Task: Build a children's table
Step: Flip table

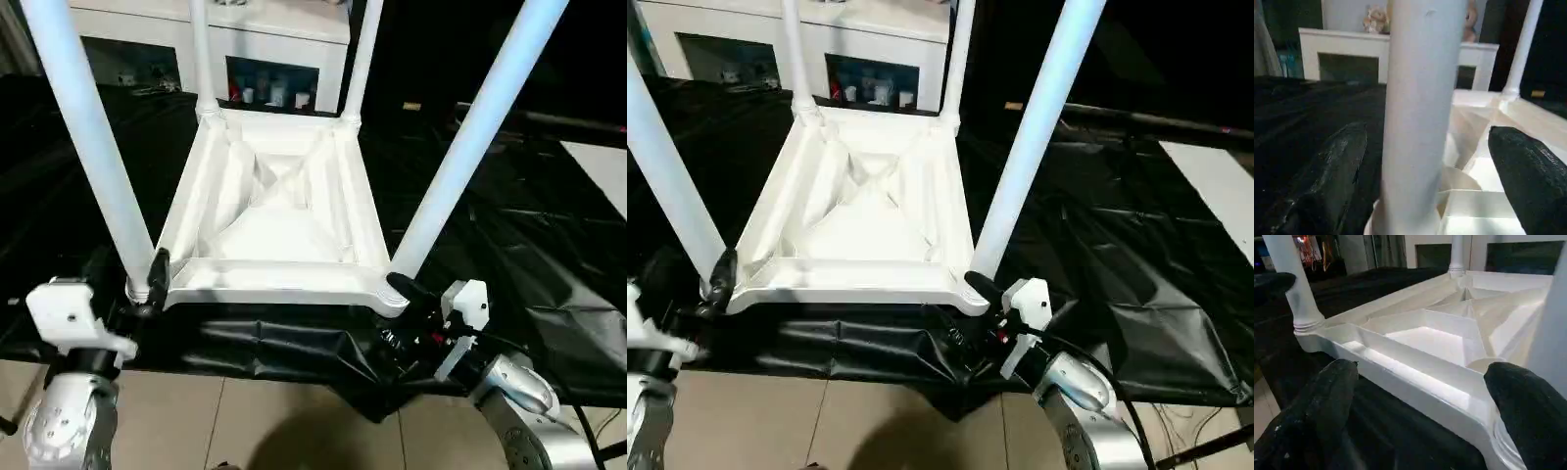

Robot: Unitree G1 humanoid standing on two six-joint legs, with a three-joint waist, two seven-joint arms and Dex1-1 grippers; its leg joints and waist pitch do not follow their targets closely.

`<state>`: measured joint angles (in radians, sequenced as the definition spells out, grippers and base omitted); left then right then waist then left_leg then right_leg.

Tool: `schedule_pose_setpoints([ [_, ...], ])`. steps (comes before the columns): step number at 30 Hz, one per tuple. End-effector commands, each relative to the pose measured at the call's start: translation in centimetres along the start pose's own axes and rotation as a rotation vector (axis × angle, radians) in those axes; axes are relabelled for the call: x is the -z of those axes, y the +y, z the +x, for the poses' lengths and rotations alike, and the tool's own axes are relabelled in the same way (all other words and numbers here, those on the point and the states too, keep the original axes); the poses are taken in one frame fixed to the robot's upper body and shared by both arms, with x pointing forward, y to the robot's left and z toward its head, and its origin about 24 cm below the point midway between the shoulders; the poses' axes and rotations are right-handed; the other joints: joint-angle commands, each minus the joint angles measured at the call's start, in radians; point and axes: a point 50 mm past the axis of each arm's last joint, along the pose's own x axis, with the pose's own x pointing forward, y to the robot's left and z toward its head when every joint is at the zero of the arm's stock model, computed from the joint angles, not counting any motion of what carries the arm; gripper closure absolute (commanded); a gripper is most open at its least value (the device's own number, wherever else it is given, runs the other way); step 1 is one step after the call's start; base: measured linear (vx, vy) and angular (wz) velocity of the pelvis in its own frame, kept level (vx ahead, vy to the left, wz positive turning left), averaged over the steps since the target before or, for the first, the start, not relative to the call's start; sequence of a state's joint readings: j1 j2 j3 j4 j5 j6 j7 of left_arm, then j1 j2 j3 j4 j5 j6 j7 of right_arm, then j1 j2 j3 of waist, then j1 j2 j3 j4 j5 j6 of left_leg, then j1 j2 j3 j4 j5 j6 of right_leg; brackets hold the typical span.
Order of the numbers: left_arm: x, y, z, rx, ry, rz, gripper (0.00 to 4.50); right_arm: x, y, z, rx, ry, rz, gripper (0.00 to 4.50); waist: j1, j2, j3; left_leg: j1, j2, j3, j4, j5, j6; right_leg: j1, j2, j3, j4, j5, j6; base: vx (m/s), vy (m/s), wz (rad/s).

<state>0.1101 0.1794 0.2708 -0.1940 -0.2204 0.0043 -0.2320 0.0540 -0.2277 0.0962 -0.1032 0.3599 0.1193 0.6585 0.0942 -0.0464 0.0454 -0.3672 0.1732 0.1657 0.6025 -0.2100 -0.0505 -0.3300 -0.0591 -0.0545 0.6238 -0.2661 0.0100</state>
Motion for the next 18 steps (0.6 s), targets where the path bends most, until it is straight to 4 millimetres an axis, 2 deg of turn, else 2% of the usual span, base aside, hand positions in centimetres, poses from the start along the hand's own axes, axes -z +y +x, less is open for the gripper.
schedule_pose_setpoints([
  [1,0.2,-0.2,0.6,-0.003,0.022,-0.014,0.07,0.0,-0.2,0.3,0.003,0.009,-0.005,0.0,0.004,0.03,-0.042,0.018,0.069,-0.036,-0.091,-0.186,-0.026,0.012,-0.091,0.052,-0.064,0.107,-0.152,0.0,0.0,0.0],
  [2,0.3,-0.3,0.9,0.004,0.036,-0.014,0.07,0.0,-0.2,0.4,-0.011,0.015,-0.01,0.0,0.005,0.037,-0.043,0.016,0.07,-0.037,-0.09,-0.172,-0.024,0.012,-0.091,0.052,-0.062,0.123,-0.16,0.0,0.0,0.0],
  [3,0.4,-0.5,1.1,0.015,0.045,-0.018,0.07,0.0,-0.1,0.5,-0.02,0.02,-0.01,0.0,0.003,0.032,-0.043,0.015,0.069,-0.035,-0.088,-0.159,-0.018,0.013,-0.089,0.052,-0.062,0.141,-0.163,0.0,0.0,0.0],
  [4,0.4,-0.5,1.2,0.023,0.046,-0.026,0.07,0.1,-0.1,0.5,-0.027,0.022,-0.007,0.0,0.004,0.032,-0.044,0.015,0.069,-0.035,-0.087,-0.154,-0.014,0.015,-0.09,0.052,-0.062,0.148,-0.165,0.0,0.0,0.0],
  [6,0.5,-0.8,1.5,0.038,0.063,-0.031,0.07,0.2,0.1,0.8,-0.055,0.04,-0.033,0.0,0.004,0.042,-0.047,0.013,0.067,-0.034,-0.084,-0.144,-0.005,0.016,-0.09,0.052,-0.06,0.158,-0.171,0.0,0.0,0.0],
  [7,0.6,-0.7,1.6,0.034,0.076,-0.027,0.07,0.2,0.1,1.0,-0.063,0.044,-0.046,0.0,0.003,0.041,-0.046,0.013,0.066,-0.034,-0.084,-0.144,-0.004,0.016,-0.089,0.051,-0.061,0.156,-0.172,0.0,0.0,0.0],
  [10,0.7,-0.4,1.8,-0.007,0.1,-0.032,0.07,0.0,0.0,1.2,-0.062,0.04,-0.068,0.0,0.003,0.053,-0.046,0.013,0.068,-0.034,-0.084,-0.158,-0.004,0.015,-0.09,0.052,-0.061,0.135,-0.181,0.0,0.0,0.0],
  [11,0.7,-0.3,1.9,-0.026,0.105,-0.042,0.07,-0.1,-0.1,1.3,-0.058,0.037,-0.072,0.0,0.0,0.053,-0.046,0.013,0.068,-0.034,-0.085,-0.169,-0.005,0.014,-0.089,0.052,-0.063,0.125,-0.184,0.0,0.0,0.0],
  [12,0.7,-0.2,1.9,-0.046,0.116,-0.051,0.23,-0.2,-0.2,1.3,-0.052,0.035,-0.078,0.0,0.002,0.06,-0.047,0.014,0.068,-0.035,-0.084,-0.168,-0.006,0.014,-0.09,0.051,-0.061,0.122,-0.189,0.0,0.0,0.0],
  [13,0.7,-0.1,1.9,-0.057,0.123,-0.055,0.23,-0.2,-0.2,1.3,-0.049,0.035,-0.081,0.0,0.0,0.058,-0.046,0.014,0.068,-0.034,-0.084,-0.17,-0.005,0.013,-0.089,0.052,-0.063,0.12,-0.19,0.0,0.0,0.0],
  [14,0.8,-0.1,1.9,-0.077,0.134,-0.061,0.43,-0.2,-0.3,1.3,-0.045,0.035,-0.082,0.0,0.001,0.057,-0.047,0.012,0.068,-0.034,-0.083,-0.165,-0.001,0.016,-0.089,0.052,-0.062,0.122,-0.192,0.0,0.0,0.0],
  [17,1.0,-0.2,1.9,-0.097,0.158,-0.088,0.53,0.0,-0.4,1.2,-0.031,0.038,-0.09,0.0,0.002,0.059,-0.048,0.011,0.067,-0.034,-0.082,-0.15,0.008,0.016,-0.091,0.052,-0.062,0.122,-0.197,0.0,0.0,0.0],
  [18,1.1,-0.3,2.0,-0.096,0.168,-0.097,0.76,0.0,-0.4,1.2,-0.028,0.039,-0.092,0.0,0.002,0.059,-0.047,0.011,0.068,-0.034,-0.082,-0.152,0.008,0.015,-0.09,0.052,-0.062,0.118,-0.198,0.0,0.0,0.0],
])
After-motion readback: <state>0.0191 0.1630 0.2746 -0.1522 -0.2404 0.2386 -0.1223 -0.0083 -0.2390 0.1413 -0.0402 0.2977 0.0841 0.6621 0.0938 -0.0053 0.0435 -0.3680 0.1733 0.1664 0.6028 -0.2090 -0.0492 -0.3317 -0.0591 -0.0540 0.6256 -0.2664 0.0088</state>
